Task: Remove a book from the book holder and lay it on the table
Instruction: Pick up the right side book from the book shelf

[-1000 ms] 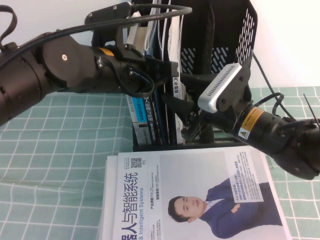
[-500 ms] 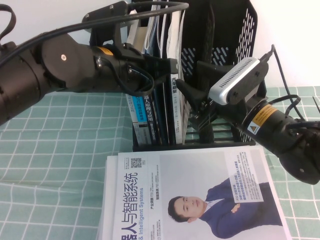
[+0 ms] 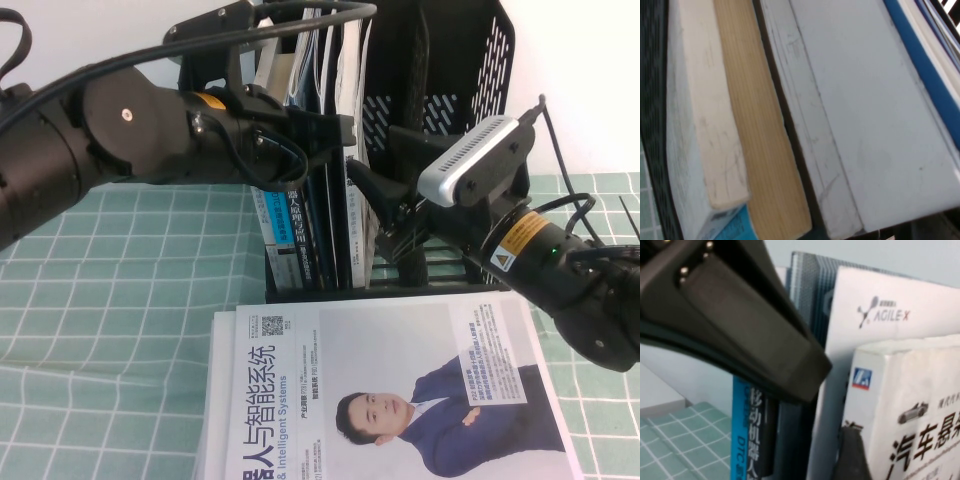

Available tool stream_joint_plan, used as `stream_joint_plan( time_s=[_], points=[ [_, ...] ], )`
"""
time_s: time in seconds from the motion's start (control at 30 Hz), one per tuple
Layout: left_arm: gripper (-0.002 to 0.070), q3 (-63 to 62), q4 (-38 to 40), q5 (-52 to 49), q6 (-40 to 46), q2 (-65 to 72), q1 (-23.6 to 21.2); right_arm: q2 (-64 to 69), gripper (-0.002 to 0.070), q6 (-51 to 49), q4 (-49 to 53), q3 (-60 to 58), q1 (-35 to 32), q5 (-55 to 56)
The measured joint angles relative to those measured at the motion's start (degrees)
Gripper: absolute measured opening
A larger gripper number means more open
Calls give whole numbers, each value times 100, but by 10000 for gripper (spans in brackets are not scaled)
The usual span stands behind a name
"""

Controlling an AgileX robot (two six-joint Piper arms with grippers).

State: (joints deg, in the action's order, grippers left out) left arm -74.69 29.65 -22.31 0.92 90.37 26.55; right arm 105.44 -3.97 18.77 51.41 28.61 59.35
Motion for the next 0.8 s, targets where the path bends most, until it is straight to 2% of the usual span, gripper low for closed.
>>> stream_joint_plan(
  time_s=[0.2,0.33,0.57,0.8],
  points=[
    [-3,0,0,0,0,0,0,11,424,84,-36,0,168,244],
    [-3,0,0,0,0,0,0,105,397,625,-389,0,432,205],
    [-3,0,0,0,0,0,0,351,391,1112,-1410,0,503,123],
    [-3,0,0,0,0,0,0,574,389,1225,-1621,0,503,101]
  ],
)
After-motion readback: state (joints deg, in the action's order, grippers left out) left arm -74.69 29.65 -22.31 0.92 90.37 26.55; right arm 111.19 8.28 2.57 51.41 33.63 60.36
